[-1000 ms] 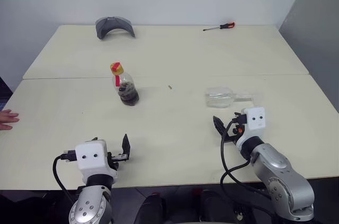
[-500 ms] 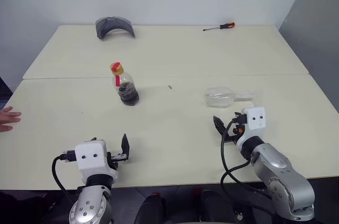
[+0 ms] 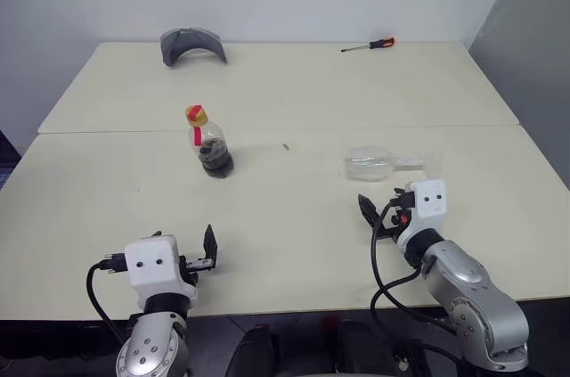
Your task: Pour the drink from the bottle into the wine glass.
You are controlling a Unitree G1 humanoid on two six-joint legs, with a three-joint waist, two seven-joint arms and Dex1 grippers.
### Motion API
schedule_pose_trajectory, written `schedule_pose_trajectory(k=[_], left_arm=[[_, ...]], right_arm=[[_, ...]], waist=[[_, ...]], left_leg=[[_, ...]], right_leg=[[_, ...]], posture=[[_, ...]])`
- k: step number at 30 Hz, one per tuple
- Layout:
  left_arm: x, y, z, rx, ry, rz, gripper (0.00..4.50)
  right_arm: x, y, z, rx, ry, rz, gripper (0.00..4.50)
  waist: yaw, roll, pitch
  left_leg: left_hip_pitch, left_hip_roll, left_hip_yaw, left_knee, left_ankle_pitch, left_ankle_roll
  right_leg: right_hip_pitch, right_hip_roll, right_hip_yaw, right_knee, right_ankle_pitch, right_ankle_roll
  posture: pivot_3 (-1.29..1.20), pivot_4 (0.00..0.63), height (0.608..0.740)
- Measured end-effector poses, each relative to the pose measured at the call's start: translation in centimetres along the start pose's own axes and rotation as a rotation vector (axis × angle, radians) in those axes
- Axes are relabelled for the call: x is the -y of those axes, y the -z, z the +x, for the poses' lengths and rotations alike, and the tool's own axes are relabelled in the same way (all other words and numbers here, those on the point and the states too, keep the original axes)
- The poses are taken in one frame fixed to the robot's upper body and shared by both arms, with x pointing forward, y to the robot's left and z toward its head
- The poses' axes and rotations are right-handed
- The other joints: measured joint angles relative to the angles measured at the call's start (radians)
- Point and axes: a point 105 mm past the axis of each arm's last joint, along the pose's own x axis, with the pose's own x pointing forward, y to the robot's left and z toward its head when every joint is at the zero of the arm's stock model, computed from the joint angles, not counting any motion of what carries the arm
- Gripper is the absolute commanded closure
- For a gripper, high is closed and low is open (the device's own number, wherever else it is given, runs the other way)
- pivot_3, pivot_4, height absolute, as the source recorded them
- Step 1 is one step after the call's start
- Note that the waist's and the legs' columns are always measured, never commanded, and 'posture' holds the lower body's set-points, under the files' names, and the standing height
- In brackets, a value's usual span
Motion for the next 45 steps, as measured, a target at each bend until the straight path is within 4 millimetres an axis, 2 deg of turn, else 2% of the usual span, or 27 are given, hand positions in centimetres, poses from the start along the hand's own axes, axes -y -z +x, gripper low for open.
schedule_pose_trajectory(k=[4, 8, 13, 18, 22, 29, 32, 35, 41, 45], left_arm=[[0.3, -0.3, 0.1, 0.017, 0.032, -0.014, 0.02], [1.3, -2.4, 0.9, 0.119, 0.121, 0.014, 0.02], [2.1, -4.7, 4.2, 0.227, 0.179, 0.003, 0.02], [2.4, -5.7, 6.6, 0.255, 0.193, -0.013, 0.02], [2.8, -7.4, 8.8, 0.295, 0.199, -0.039, 0.02], [3.3, -6.0, 10.3, 0.236, 0.224, -0.058, 0.02], [3.5, -6.6, 10.7, 0.257, 0.231, -0.068, 0.02], [3.7, -6.9, 11.0, 0.273, 0.238, -0.070, 0.02], [3.1, -6.1, 12.3, 0.257, 0.226, -0.072, 0.02], [2.6, -6.7, 13.3, 0.281, 0.206, -0.075, 0.02]], right_arm=[[-0.2, -0.2, 0.0, 0.011, -0.023, 0.007, 0.00], [-2.2, -1.6, 0.0, 0.067, -0.250, 0.017, 0.00], [-4.4, -5.1, -0.4, 0.163, -0.643, -0.051, 0.00], [-4.7, -5.8, 0.2, 0.181, -0.780, -0.089, 0.00], [-5.8, -7.2, 1.5, 0.241, -0.807, -0.091, 0.00], [-6.0, -7.6, 2.8, 0.283, -0.733, -0.057, 0.00], [-5.7, -7.8, 3.2, 0.287, -0.681, -0.030, 0.00], [-5.5, -7.9, 3.1, 0.291, -0.659, -0.032, 0.00], [-5.6, -7.6, 2.6, 0.296, -0.601, -0.005, 0.00], [-5.8, -7.5, 2.2, 0.297, -0.581, 0.002, 0.00]], waist=[[0.000, 0.000, 0.000], [0.001, 0.000, 0.000], [0.003, 0.000, 0.000], [0.004, -0.001, 0.000], [0.005, -0.001, -0.001], [0.006, -0.001, -0.001], [0.007, -0.001, -0.001], [0.008, -0.001, -0.001], [0.008, -0.001, -0.001], [0.009, -0.001, -0.001]], left_leg=[[0.000, 0.000, 0.000, 0.000, 0.000, 0.000], [0.001, 0.000, -0.001, 0.000, 0.000, 0.000], [0.012, 0.000, -0.003, 0.000, 0.000, 0.000], [0.012, 0.000, -0.002, -0.001, 0.000, 0.000], [0.012, 0.000, -0.003, 0.000, 0.000, 0.000], [0.009, 0.000, -0.002, 0.000, 0.000, -0.001], [0.010, 0.000, -0.003, 0.001, 0.000, -0.001], [0.010, 0.000, -0.003, 0.000, 0.000, -0.001], [0.010, 0.000, -0.003, 0.000, 0.000, -0.001], [0.010, 0.000, -0.003, 0.000, 0.000, -0.001]], right_leg=[[0.000, 0.000, 0.000, 0.000, 0.000, 0.000], [0.001, 0.001, -0.002, 0.001, 0.000, 0.000], [0.012, 0.001, -0.004, 0.000, 0.000, -0.001], [0.012, 0.001, -0.003, 0.000, 0.000, -0.001], [0.012, 0.001, -0.004, 0.001, 0.000, -0.001], [0.010, -0.001, -0.003, 0.001, 0.000, -0.001], [0.010, -0.001, -0.004, 0.002, 0.000, -0.001], [0.010, -0.001, -0.004, 0.002, 0.000, -0.001], [0.010, -0.001, -0.004, 0.002, 0.000, -0.001], [0.010, -0.001, -0.004, 0.001, 0.000, -0.001]], posture=[[0.00, 0.150, 0.740], [0.00, 0.150, 0.740], [0.00, 0.150, 0.740], [0.00, 0.150, 0.740], [0.00, 0.150, 0.740], [0.00, 0.150, 0.740], [0.00, 0.150, 0.740], [0.00, 0.150, 0.740], [0.00, 0.150, 0.740], [0.00, 0.150, 0.740]])
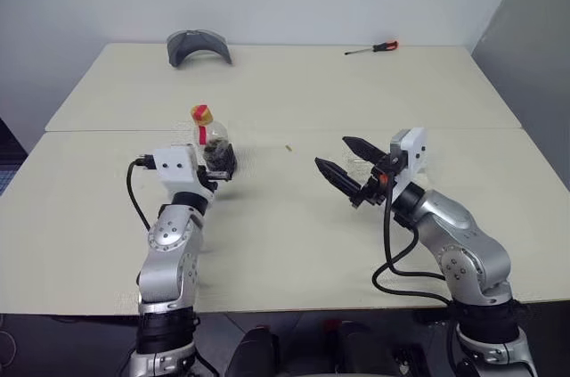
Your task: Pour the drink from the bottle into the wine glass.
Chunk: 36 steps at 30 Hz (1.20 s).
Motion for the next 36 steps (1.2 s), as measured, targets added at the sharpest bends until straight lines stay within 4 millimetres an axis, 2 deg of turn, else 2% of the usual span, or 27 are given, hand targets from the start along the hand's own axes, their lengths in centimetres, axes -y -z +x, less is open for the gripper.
schedule_pose_trajectory(k=[8, 14, 20, 21, 27, 30, 36], left_arm=[[-0.3, 0.5, 1.4, -0.007, 0.012, -0.002, 0.02], [0.1, 1.1, 3.5, -0.017, 0.038, -0.019, 0.02], [0.5, 1.7, 4.4, -0.027, 0.060, -0.031, 0.02], [0.6, 1.7, 4.4, -0.024, 0.064, -0.034, 0.41], [0.8, 1.7, 4.4, -0.008, 0.063, -0.067, 1.98], [0.9, 1.8, 4.3, -0.009, 0.063, -0.066, 2.33], [0.7, 1.7, 4.0, -0.012, 0.064, -0.057, 2.47]], right_arm=[[0.2, 0.0, 0.0, -0.008, 0.027, 0.004, 0.00], [-0.2, -0.3, 0.1, 0.005, 0.030, 0.011, 0.00], [-0.3, -0.5, 0.2, 0.010, 0.039, 0.013, 0.00], [-0.3, -0.5, 0.2, 0.011, 0.043, 0.014, 0.00], [-0.3, -0.4, 0.2, 0.009, 0.050, 0.018, 0.00], [-0.4, -0.4, 0.3, 0.009, 0.050, 0.020, 0.00], [-0.5, -0.4, 0.4, 0.012, 0.042, 0.025, 0.00]], waist=[[0.000, 0.000, 0.000], [0.000, 0.000, 0.000], [-0.001, 0.000, 0.000], [-0.001, 0.000, 0.000], [-0.001, 0.000, 0.000], [-0.001, 0.000, 0.000], [-0.002, 0.000, 0.000]], left_leg=[[0.000, 0.000, -0.001, 0.000, 0.000, 0.000], [0.000, 0.000, -0.001, 0.000, 0.000, 0.000], [0.000, 0.000, -0.001, 0.000, 0.000, -0.001], [0.000, 0.000, -0.001, 0.000, 0.000, -0.001], [-0.001, 0.000, -0.001, 0.000, 0.001, -0.001], [-0.001, 0.000, -0.001, 0.000, 0.001, -0.001], [-0.001, 0.000, -0.001, 0.000, 0.001, -0.001]], right_leg=[[0.000, 0.000, -0.001, 0.000, 0.000, 0.000], [0.000, 0.000, -0.001, 0.000, 0.000, 0.000], [-0.001, 0.000, -0.001, 0.000, 0.000, 0.000], [0.000, 0.000, -0.001, 0.000, 0.000, 0.000], [-0.001, 0.000, -0.001, 0.000, 0.000, 0.000], [-0.001, 0.000, -0.001, 0.000, 0.000, 0.000], [-0.001, 0.000, -0.001, 0.000, 0.000, 0.000]], posture=[[0.00, 0.150, 0.740], [0.00, 0.150, 0.740], [0.00, 0.150, 0.740], [0.00, 0.150, 0.740], [0.00, 0.150, 0.740], [0.00, 0.150, 0.740], [0.00, 0.150, 0.740]])
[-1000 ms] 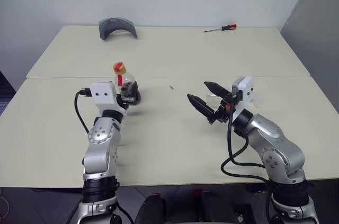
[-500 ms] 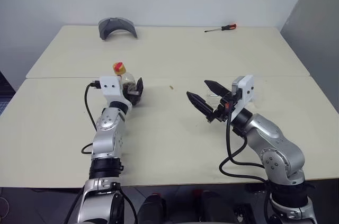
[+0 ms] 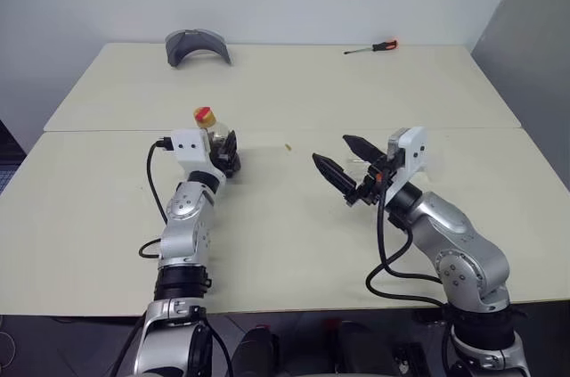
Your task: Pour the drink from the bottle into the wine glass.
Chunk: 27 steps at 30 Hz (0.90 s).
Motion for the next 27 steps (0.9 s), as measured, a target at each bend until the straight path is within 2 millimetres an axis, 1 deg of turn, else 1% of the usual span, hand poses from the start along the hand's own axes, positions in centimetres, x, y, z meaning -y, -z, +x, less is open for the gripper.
schedule_pose_trajectory(k=[3, 5, 8, 9, 11, 13, 14, 17, 19, 21, 24, 27], left_arm=[[-0.2, -0.1, -0.6, -0.018, 0.022, 0.028, 2.54], [-0.1, -0.1, -1.0, -0.038, 0.057, 0.042, 2.57], [0.9, -0.6, -1.4, -0.073, 0.171, 0.049, 2.62], [1.3, -0.7, -1.5, -0.079, 0.201, 0.041, 2.64], [2.3, -0.8, -1.6, -0.092, 0.258, 0.040, 2.68], [3.4, -0.7, -1.6, -0.119, 0.346, 0.060, 2.71], [4.0, -0.8, -1.6, -0.127, 0.396, 0.070, 2.73], [7.0, -1.4, -1.1, -0.129, 0.584, 0.065, 2.81], [8.9, -2.0, -1.0, -0.116, 0.675, 0.065, 2.82], [10.3, -2.1, -0.8, -0.111, 0.751, 0.064, 2.85], [11.1, -1.9, -0.7, -0.128, 0.821, 0.058, 2.92], [12.1, -2.0, -0.7, -0.125, 0.902, 0.069, 2.97]], right_arm=[[0.2, 0.1, 0.6, -0.008, -0.007, 0.001, 0.00], [0.2, 0.2, 1.5, -0.020, -0.025, 0.004, 0.00], [-0.6, -0.3, 4.1, -0.039, -0.111, -0.024, 0.00], [-0.9, -0.6, 4.6, -0.042, -0.139, -0.037, 0.00], [-1.3, -0.6, 5.0, -0.048, -0.184, -0.032, 0.00], [-1.0, -0.7, 5.6, -0.061, -0.221, -0.005, 0.00], [-0.9, -0.9, 5.9, -0.064, -0.235, -0.002, 0.00], [-1.0, -2.2, 7.3, -0.051, -0.278, -0.019, 0.00], [-1.2, -2.9, 7.4, -0.041, -0.306, -0.032, 0.00], [-0.6, -2.9, 7.1, -0.057, -0.311, -0.042, 0.00], [0.1, -2.7, 7.0, -0.076, -0.298, -0.046, 0.00], [0.9, -3.0, 6.7, -0.077, -0.275, -0.061, 0.00]], waist=[[-0.004, 0.000, 0.000], [-0.005, 0.000, 0.000], [-0.005, 0.000, 0.000], [-0.005, 0.000, 0.000], [-0.001, 0.000, 0.000], [0.001, 0.000, 0.000], [0.002, 0.000, 0.000], [0.002, 0.001, 0.001], [0.002, 0.001, 0.001], [0.002, 0.001, 0.001], [-0.003, 0.001, 0.001], [-0.005, 0.001, 0.001]], left_leg=[[0.000, 0.000, 0.000, 0.000, 0.001, -0.003], [0.000, 0.000, 0.000, -0.001, 0.002, -0.003], [-0.001, 0.000, 0.000, -0.001, 0.002, -0.004], [-0.002, 0.000, -0.001, -0.001, 0.002, -0.004], [-0.007, 0.000, -0.003, 0.000, 0.003, -0.005], [-0.014, -0.001, -0.005, 0.004, 0.003, -0.006], [-0.015, -0.001, -0.005, 0.006, 0.003, -0.006], [-0.017, -0.001, -0.008, 0.009, 0.003, -0.006], [-0.017, -0.001, -0.009, 0.009, 0.003, -0.006], [-0.017, -0.001, -0.009, 0.010, 0.003, -0.006], [-0.017, 0.000, -0.009, 0.010, 0.003, -0.006], [-0.017, 0.000, -0.010, 0.010, 0.003, -0.006]], right_leg=[[0.000, 0.000, 0.000, 0.000, 0.000, 0.000], [-0.001, 0.000, 0.000, 0.000, 0.000, 0.000], [-0.003, 0.000, 0.000, 0.001, 0.000, 0.000], [-0.004, 0.000, -0.001, 0.001, 0.000, 0.000], [-0.006, 0.000, -0.003, 0.000, 0.000, 0.000], [-0.011, 0.000, -0.004, 0.000, 0.001, -0.001], [-0.010, -0.001, -0.005, 0.001, 0.001, -0.001], [-0.010, -0.001, -0.008, 0.001, 0.001, -0.001], [-0.009, -0.001, -0.010, 0.000, 0.001, -0.001], [-0.009, -0.001, -0.010, 0.000, 0.001, -0.001], [-0.010, -0.001, -0.011, 0.001, 0.001, -0.002], [-0.010, -0.001, -0.012, 0.002, 0.001, -0.002]], posture=[[0.00, 0.150, 0.740], [0.00, 0.150, 0.740], [0.00, 0.150, 0.740], [0.00, 0.150, 0.740], [0.00, 0.150, 0.740], [0.00, 0.150, 0.740], [0.00, 0.150, 0.740], [0.00, 0.150, 0.740], [0.00, 0.150, 0.740], [0.00, 0.150, 0.740], [0.00, 0.150, 0.740], [0.00, 0.150, 0.740]])
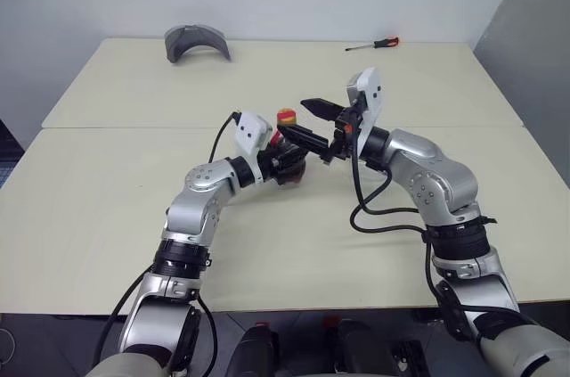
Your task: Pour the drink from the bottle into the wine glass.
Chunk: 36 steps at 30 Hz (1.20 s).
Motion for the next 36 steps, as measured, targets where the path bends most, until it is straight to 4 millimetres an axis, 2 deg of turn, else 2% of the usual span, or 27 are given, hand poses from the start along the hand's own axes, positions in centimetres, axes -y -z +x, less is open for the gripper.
schedule_pose_trajectory(k=[8, 9, 12, 21, 25, 28, 32, 36], left_arm=[[0.3, 0.4, 0.5, -0.008, 0.077, 0.010, 3.13], [0.3, 0.5, 0.5, -0.012, 0.079, 0.007, 3.16], [0.5, 0.6, 0.5, -0.017, 0.098, 0.007, 3.20], [0.8, 0.6, 0.7, -0.023, 0.128, 0.011, 3.25], [0.8, 0.3, 0.9, -0.016, 0.132, 0.017, 3.26], [0.8, 0.4, 1.2, -0.016, 0.135, 0.005, 3.26], [1.2, 0.5, 1.3, -0.017, 0.156, 0.003, 3.26], [1.3, 0.5, 1.5, -0.008, 0.162, 0.006, 3.32]], right_arm=[[0.7, 0.1, -0.9, -0.020, 0.048, -0.035, 0.00], [0.8, 0.2, -1.0, -0.018, 0.056, -0.033, 0.41], [0.9, 0.0, -1.1, -0.010, 0.063, -0.028, 1.24], [0.2, -0.4, -1.3, -0.007, 0.016, -0.014, 4.46], [-0.2, -0.9, -1.6, 0.002, -0.008, -0.001, 4.47], [-0.2, -1.3, -2.0, 0.018, -0.022, 0.025, 3.89], [-0.2, -1.5, -2.3, 0.025, -0.028, 0.050, 2.52], [-0.1, -1.5, -2.4, 0.019, -0.023, 0.045, 2.49]], waist=[[0.001, 0.000, 0.000], [0.001, 0.000, 0.000], [0.001, 0.000, 0.000], [0.001, 0.000, 0.000], [0.002, 0.000, 0.000], [0.002, 0.000, 0.000], [0.002, 0.000, 0.000], [0.002, 0.000, 0.000]], left_leg=[[-0.001, 0.000, 0.000, 0.000, 0.000, 0.000], [-0.001, 0.000, 0.000, 0.001, 0.000, 0.000], [-0.001, 0.000, 0.000, 0.001, 0.000, 0.000], [-0.001, 0.000, -0.001, 0.001, 0.000, 0.000], [-0.002, 0.000, -0.001, 0.001, 0.000, 0.000], [-0.002, 0.000, -0.001, 0.001, 0.000, 0.000], [-0.002, 0.000, -0.001, 0.001, 0.000, 0.000], [-0.002, 0.000, -0.001, 0.001, 0.000, 0.001]], right_leg=[[0.000, 0.000, 0.000, -0.001, 0.000, 0.000], [0.000, 0.000, 0.000, -0.001, 0.000, 0.000], [0.000, 0.000, 0.000, 0.000, 0.000, 0.000], [0.000, 0.000, -0.001, 0.000, 0.000, 0.000], [0.000, 0.000, -0.001, 0.000, 0.000, 0.000], [0.000, 0.000, -0.001, 0.000, 0.000, 0.000], [0.000, 0.000, -0.001, 0.000, 0.000, 0.000], [0.000, 0.000, -0.001, 0.000, 0.000, 0.000]], posture=[[0.00, 0.150, 0.740], [0.00, 0.150, 0.740], [0.00, 0.150, 0.740], [0.00, 0.150, 0.740], [0.00, 0.150, 0.740], [0.00, 0.150, 0.740], [0.00, 0.150, 0.740], [0.00, 0.150, 0.740]])
